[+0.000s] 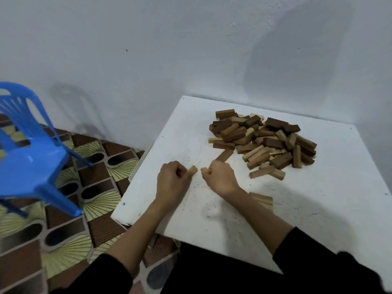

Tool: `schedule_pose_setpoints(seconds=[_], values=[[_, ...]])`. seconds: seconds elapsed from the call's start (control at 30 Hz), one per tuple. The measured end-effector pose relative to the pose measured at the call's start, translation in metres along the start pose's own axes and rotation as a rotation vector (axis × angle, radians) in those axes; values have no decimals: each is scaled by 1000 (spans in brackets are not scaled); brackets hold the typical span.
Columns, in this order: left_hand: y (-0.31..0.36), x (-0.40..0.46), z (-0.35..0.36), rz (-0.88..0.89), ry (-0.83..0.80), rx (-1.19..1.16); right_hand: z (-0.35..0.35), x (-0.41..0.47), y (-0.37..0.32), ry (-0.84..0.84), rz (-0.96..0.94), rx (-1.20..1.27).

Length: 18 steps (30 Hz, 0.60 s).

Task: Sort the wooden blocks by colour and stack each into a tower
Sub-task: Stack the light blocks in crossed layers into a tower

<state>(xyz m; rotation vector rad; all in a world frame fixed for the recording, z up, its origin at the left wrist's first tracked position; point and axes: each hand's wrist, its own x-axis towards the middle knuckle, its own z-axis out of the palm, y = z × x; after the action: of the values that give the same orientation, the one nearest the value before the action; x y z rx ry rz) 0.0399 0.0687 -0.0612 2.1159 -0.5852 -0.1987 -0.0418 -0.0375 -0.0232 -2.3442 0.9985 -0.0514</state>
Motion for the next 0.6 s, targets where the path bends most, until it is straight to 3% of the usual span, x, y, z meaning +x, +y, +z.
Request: schedule_pose_setpoints(seconds=[0.17, 0.3, 0.47, 0.6], values=[[-11, 2, 1, 88, -11, 70, -4, 5, 3, -6, 6, 77], [-10, 0, 4, 107, -11, 98, -1, 9, 12, 57, 0, 5], [-5, -9, 6, 97, -26, -59, 7, 9, 18, 113, 22, -80], [-6, -9, 6, 88, -82, -96, 9, 7, 17, 117, 23, 64]])
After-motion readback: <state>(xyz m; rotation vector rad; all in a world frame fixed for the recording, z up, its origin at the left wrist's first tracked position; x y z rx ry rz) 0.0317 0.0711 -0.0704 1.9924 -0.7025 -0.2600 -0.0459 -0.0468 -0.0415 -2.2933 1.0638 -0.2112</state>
